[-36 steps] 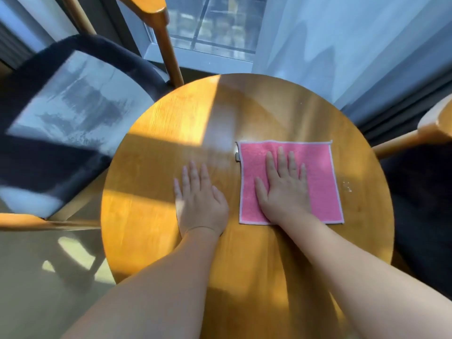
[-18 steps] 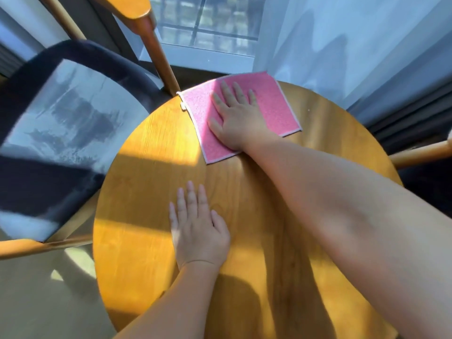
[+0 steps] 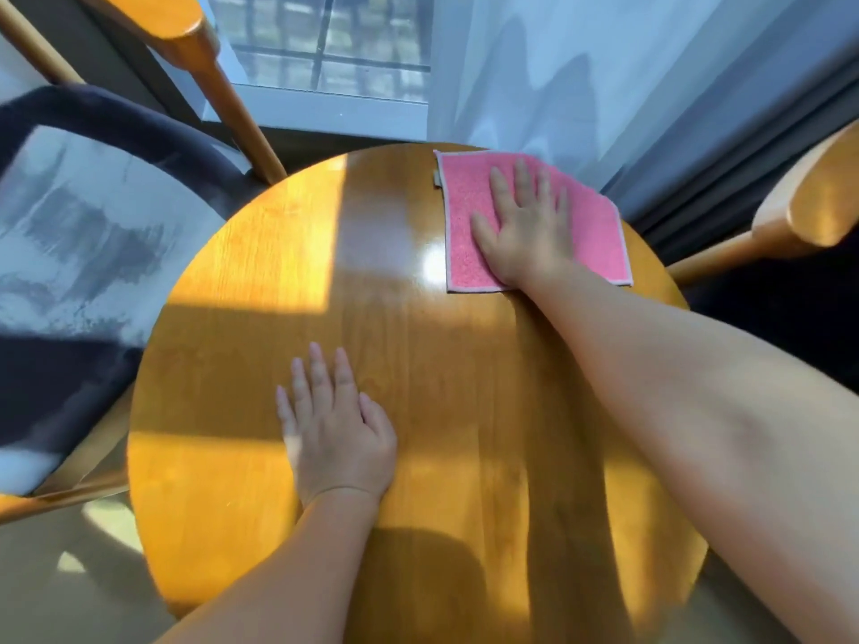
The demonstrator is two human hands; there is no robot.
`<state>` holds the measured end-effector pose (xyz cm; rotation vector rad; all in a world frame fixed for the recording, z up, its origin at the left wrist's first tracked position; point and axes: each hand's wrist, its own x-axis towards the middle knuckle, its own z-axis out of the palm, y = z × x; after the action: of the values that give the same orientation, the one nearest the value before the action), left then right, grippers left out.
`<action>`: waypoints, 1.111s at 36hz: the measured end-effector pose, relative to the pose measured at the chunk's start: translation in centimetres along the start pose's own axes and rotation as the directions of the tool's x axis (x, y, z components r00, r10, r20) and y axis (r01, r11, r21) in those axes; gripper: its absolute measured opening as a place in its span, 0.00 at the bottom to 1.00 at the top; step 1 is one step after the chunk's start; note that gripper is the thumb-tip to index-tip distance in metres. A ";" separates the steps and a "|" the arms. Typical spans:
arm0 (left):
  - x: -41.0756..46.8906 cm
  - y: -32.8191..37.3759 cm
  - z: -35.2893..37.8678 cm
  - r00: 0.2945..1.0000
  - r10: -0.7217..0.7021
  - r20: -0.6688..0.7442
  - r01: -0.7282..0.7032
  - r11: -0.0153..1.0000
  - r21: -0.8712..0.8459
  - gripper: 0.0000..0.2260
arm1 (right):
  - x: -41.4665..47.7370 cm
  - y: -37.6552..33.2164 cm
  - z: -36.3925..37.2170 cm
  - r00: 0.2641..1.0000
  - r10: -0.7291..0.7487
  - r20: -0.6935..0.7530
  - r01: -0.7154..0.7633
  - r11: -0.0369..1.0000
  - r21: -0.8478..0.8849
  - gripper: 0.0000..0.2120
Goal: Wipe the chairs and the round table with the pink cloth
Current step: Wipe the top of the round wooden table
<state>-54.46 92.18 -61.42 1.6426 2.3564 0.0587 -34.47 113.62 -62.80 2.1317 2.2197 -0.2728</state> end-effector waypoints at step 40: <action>-0.2 -0.1 0.2 1.000 0.027 -0.014 -0.028 0.999 -0.034 0.29 | -11.0 -3.6 2.0 0.986 0.150 0.074 -0.151 0.988 0.018 0.39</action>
<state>-54.48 91.93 -61.55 1.6638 2.3293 0.1151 -37.73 102.34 -62.70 2.2491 2.0146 -0.3636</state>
